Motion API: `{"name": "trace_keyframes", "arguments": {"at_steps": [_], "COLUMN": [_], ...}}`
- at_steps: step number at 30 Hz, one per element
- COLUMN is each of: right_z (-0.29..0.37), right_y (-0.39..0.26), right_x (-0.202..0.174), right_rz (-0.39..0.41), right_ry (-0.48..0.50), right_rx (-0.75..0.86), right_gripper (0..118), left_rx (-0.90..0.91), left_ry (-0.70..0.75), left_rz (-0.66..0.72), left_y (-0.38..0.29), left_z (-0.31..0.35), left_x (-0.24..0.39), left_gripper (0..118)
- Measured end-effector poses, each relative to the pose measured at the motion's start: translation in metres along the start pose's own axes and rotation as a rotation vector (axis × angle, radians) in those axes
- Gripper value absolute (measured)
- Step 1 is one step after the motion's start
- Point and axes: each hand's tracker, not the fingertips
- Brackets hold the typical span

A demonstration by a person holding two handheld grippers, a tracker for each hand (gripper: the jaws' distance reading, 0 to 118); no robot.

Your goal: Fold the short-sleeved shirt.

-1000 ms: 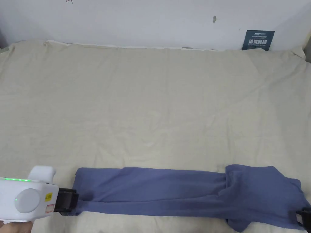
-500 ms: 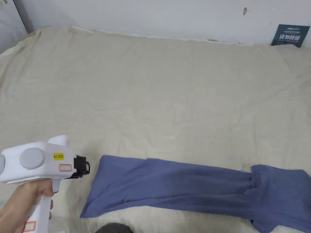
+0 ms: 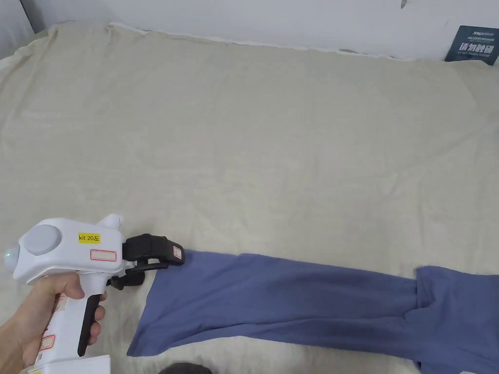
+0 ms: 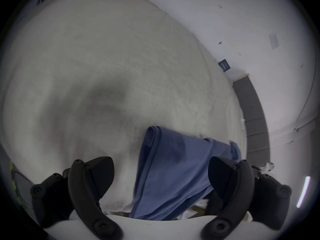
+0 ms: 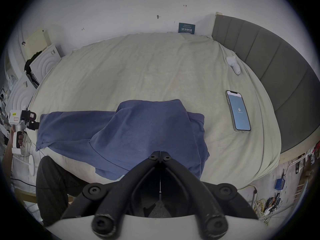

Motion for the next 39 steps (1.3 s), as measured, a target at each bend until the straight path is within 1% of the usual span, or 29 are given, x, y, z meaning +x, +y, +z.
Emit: {"name": "trace_keyframes", "arguments": {"at_steps": [1,5,7,8,9,11,12,13,14,15,16,17,18,19,20,21,22,23,24,29,31,34,36,37,39], "right_z": [0.0,-0.003,-0.005,-0.005,-0.006,-0.006,-0.006,-0.006,-0.006,-0.006,-0.006,-0.005,-0.005,-0.005,-0.005,-0.004,-0.003,-0.002,0.0,0.01,0.013,0.016,0.016,0.016,0.015], "right_y": [0.0,0.001,0.002,0.002,0.003,0.003,0.002,0.002,0.003,0.002,0.002,0.002,0.002,0.001,0.001,0.0,0.0,0.0,0.0,-0.001,-0.001,-0.002,-0.002,-0.003,-0.003], "right_x": [0.001,0.002,0.001,0.0,0.001,-0.002,-0.003,-0.004,-0.004,-0.006,-0.008,-0.008,-0.007,-0.008,-0.008,-0.008,-0.007,-0.007,-0.006,-0.001,0.0,0.002,0.001,0.001,-0.001], "right_rz": [0.0,-0.002,0.003,0.003,0.0,-0.002,0.001,0.007,0.012,0.013,0.015,0.017,0.018,0.018,0.017,0.016,0.015,0.015,0.013,0.001,-0.006,-0.007,-0.008,-0.007,-0.003], "right_ry": [0.0,-0.004,-0.011,-0.013,-0.011,-0.004,-0.001,0.0,0.003,0.004,0.006,0.009,0.013,0.015,0.017,0.018,0.018,0.017,0.018,0.025,0.029,0.034,0.037,0.041,0.052], "right_rx": [-0.003,-0.01,-0.015,-0.017,-0.017,-0.018,-0.017,-0.016,-0.018,-0.018,-0.018,-0.017,-0.016,-0.016,-0.015,-0.015,-0.013,-0.011,-0.007,0.014,0.024,0.03,0.033,0.035,0.037], "right_gripper": [0,0,0,0,0,0,0,0,0,0,0,0,0,0,0,0,0,0,0,0,0,0,0,0,0], "left_rx": [0.006,-0.023,-0.06,-0.059,-0.104,-0.117,-0.136,-0.101,-0.111,-0.114,-0.106,-0.106,-0.096,-0.077,-0.053,-0.025,-0.054,-0.06,-0.044,-0.038,-0.003,0.047,0.098,0.112,0.094], "left_ry": [0.013,-0.136,-0.199,-0.198,-0.238,-0.264,-0.33,-0.269,-0.238,-0.212,-0.218,-0.221,-0.197,-0.119,-0.015,0.059,-0.021,-0.046,-0.021,-0.024,0.027,0.062,0.146,0.207,0.286], "left_rz": [-0.008,0.021,0.079,0.086,0.115,0.122,0.165,0.088,0.047,0.013,0.028,0.028,0.022,-0.022,-0.079,-0.116,-0.069,-0.033,-0.048,0.0,0.01,0.04,0.066,0.055,0.049], "left_y": [0.004,0.007,0.001,-0.001,-0.005,-0.012,-0.013,-0.013,-0.016,-0.018,-0.018,-0.018,-0.015,-0.015,-0.016,-0.018,-0.019,-0.019,-0.02,-0.015,-0.003,0.012,0.019,0.02,0.026], "left_z": [-0.003,0.002,0.001,-0.003,-0.006,-0.007,-0.007,-0.012,-0.019,-0.025,-0.023,-0.021,-0.023,-0.023,-0.022,-0.023,-0.023,-0.02,-0.018,0.001,0.012,0.04,0.06,0.067,0.073], "left_x": [-0.005,-0.011,-0.005,-0.007,-0.006,0.004,0.002,-0.003,-0.004,-0.003,-0.002,-0.002,0.002,0.006,0.009,0.01,0.018,0.02,0.023,0.04,0.041,0.036,0.033,0.034,0.039], "left_gripper": [108,106,92,84,80,80,79,78,76,76,74,62,23,8,8,8,8,8,8,8,8,8,8,8,8]}}
